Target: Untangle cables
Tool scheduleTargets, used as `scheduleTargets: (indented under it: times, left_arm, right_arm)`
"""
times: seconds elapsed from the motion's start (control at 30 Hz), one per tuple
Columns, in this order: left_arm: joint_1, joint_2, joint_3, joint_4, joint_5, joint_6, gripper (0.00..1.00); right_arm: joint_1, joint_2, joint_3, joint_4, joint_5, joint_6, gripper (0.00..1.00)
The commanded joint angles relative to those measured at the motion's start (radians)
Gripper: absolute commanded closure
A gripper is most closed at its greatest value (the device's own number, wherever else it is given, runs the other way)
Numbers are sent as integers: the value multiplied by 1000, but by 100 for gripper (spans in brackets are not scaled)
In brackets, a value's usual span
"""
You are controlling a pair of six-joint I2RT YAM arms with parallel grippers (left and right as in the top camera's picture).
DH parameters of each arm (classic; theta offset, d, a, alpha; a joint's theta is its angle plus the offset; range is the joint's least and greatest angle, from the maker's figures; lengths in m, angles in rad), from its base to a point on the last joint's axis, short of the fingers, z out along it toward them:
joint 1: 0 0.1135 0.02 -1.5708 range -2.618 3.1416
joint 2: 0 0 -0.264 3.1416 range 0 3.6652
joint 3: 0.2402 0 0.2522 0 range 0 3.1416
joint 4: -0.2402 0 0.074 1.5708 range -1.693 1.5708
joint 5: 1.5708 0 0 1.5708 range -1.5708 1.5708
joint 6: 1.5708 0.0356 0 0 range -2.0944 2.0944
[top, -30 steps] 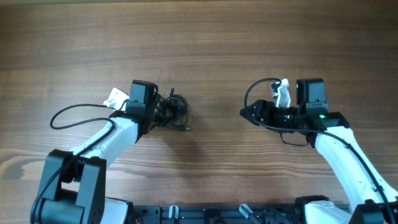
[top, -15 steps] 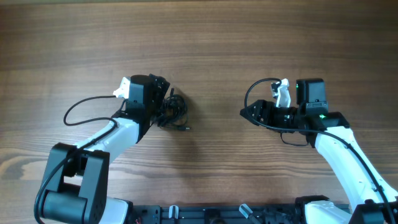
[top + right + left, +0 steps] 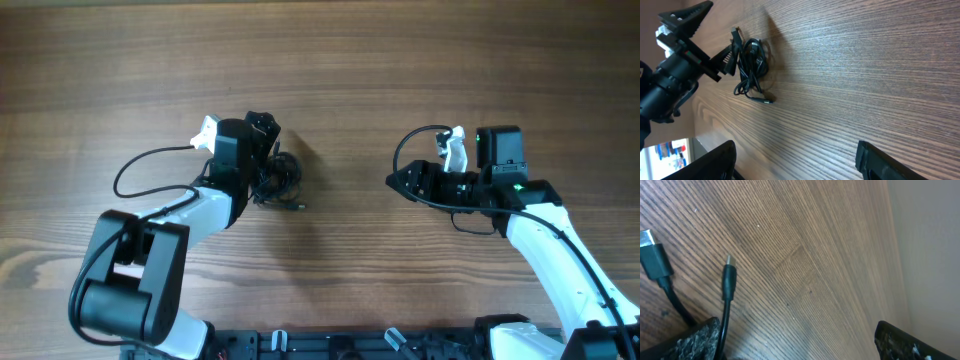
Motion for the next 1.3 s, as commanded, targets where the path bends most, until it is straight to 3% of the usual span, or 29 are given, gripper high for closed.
scheduleTargets:
  times: [0.0, 0.27, 0.43, 0.53, 0.67, 0.83, 1.0, 1.1, 1.27]
  left_arm:
    - [-3, 34, -4, 19, -6, 21, 0]
    - [34, -66, -4, 61, 20, 60, 1]
    - [34, -122, -4, -107, 19, 94, 1]
    - [34, -99, -4, -234, 19, 23, 1]
    - [33, -27, -4, -249, 20, -85, 0]
    - [33, 30, -4, -156, 24, -116, 0]
    - [38, 29, -4, 58, 41, -108, 0]
    - [38, 18, -4, 179, 104, 13, 2]
    - [39, -105, -4, 120, 141, 182, 1]
  right_arm:
    - [2, -14, -2, 6, 10, -10, 21]
    - [2, -14, -2, 7, 32, 8, 21]
    - [2, -14, -2, 9, 32, 8, 21]
    - [2, -14, -2, 10, 32, 8, 21]
    - [2, -14, -2, 10, 32, 8, 21]
    - [2, -14, -2, 10, 32, 8, 21]
    - [2, -14, -2, 10, 32, 8, 21]
    - [2, -14, -2, 6, 32, 8, 21]
    - [2, -14, -2, -5, 32, 8, 21]
